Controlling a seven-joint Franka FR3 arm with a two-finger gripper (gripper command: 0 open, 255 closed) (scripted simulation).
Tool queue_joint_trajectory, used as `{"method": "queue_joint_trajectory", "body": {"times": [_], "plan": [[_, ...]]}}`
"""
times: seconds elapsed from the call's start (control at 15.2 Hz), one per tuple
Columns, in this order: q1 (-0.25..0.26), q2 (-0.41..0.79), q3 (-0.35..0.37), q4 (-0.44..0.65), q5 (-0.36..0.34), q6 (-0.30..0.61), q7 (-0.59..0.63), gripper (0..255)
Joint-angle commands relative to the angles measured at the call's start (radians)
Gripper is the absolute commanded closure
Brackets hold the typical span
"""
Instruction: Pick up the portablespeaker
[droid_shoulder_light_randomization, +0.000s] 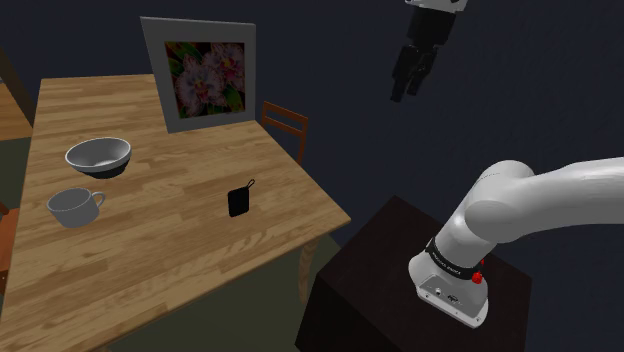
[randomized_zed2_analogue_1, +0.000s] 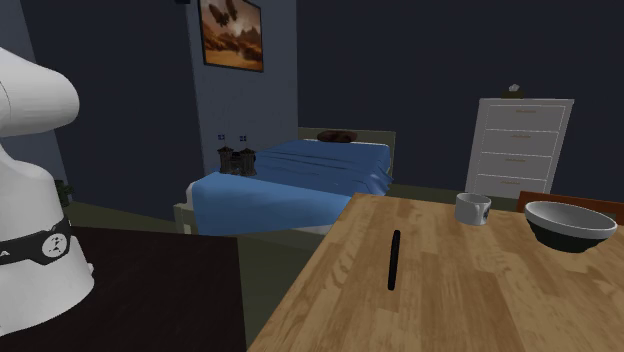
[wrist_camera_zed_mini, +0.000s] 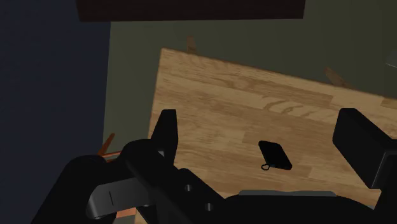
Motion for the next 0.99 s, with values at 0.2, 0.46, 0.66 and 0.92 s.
{"method": "queue_joint_trajectory", "body": {"times": [0.2, 0.46, 0.66, 0.92], "plan": [[0.020, 0.095, -0.001, -0.005, -0.026, 0.081, -0.075, 0], [0.044, 0.231, 0.001, 0.007, -0.058, 0.184, -0.166, 0], [0.059, 0.338, 0.008, 0.028, -0.081, 0.254, -0.229, 0], [0.077, 0.485, 0.021, 0.073, -0.115, 0.338, -0.305, 0]]}}
